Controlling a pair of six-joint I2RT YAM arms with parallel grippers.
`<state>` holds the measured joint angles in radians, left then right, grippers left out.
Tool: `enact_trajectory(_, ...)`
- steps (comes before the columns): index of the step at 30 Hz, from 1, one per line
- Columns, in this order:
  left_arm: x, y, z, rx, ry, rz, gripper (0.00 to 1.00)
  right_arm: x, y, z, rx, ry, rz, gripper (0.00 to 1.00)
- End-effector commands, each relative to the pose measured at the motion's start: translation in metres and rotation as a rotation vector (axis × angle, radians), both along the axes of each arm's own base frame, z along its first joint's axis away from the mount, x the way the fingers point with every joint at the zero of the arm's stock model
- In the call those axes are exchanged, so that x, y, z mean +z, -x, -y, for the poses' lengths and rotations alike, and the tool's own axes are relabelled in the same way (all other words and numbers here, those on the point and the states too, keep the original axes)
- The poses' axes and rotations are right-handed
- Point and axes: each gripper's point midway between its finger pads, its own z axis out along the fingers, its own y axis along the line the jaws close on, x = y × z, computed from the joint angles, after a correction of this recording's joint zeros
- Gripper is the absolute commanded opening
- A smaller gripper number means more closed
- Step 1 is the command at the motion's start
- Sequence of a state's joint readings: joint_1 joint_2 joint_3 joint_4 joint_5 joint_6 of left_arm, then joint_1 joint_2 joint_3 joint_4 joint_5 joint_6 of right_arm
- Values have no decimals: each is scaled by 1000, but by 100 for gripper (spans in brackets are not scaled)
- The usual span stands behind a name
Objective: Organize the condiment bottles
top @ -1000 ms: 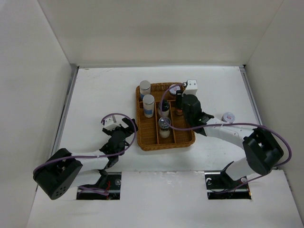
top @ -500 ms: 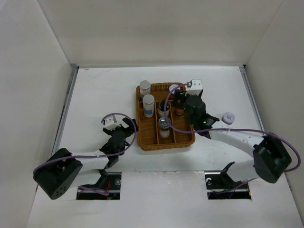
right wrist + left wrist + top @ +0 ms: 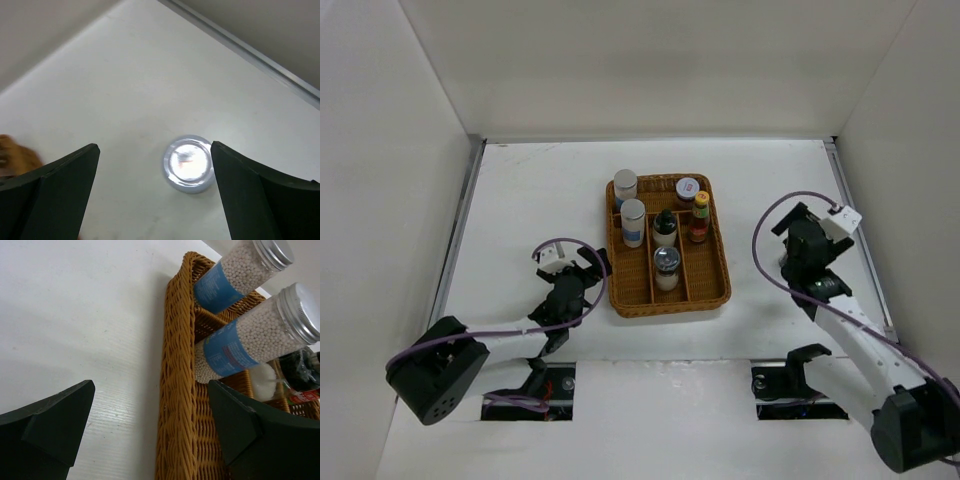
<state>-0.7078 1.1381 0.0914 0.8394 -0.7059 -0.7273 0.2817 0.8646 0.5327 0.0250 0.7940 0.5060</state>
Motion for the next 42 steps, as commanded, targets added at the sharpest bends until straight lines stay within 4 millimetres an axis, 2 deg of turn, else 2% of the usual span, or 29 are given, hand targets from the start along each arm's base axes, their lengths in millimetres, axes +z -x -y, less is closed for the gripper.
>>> enact_trajectory(1,26,-3,10,-11,75,74,100,-33,13,27,-125,16,-138,100)
enact_trajectory(4,26,-2,12,-19,77,73,100,-48,1,32,-130,33,-211,100)
enact_trajectory(8,26,-1,13,-22,78,75,100,-66,-11,23,-77,13,-257,100)
enact_trajectory(11,25,-2,12,-19,75,72,100,-79,-17,24,-61,-14,-276,100)
enact_trajectory(15,23,-2,12,-19,69,66,100,-85,-27,20,-34,-47,-254,100)
enact_trajectory(17,21,-4,15,-23,63,57,100,-85,-33,21,-37,-40,-250,90)
enact_trajectory(20,23,-3,14,-23,68,63,100,-79,-37,23,-54,-18,-233,66)
enact_trajectory(22,21,-5,11,-11,63,59,100,-68,-36,15,-35,-12,-193,56)
enact_trajectory(24,19,-5,11,-9,59,54,100,-53,-34,4,2,-3,-149,51)
enact_trajectory(26,22,-5,10,-8,66,62,100,-36,-27,-10,55,17,-114,50)
enact_trajectory(30,21,-7,8,4,61,58,100,-5,3,-51,201,22,-60,49)
enact_trajectory(36,23,-9,5,16,68,61,100,30,29,-153,532,-62,27,52)
enact_trajectory(39,22,-11,5,17,72,56,100,35,28,-202,657,-78,37,52)
enact_trajectory(42,24,-11,4,24,76,60,100,20,24,-231,727,-69,-2,53)
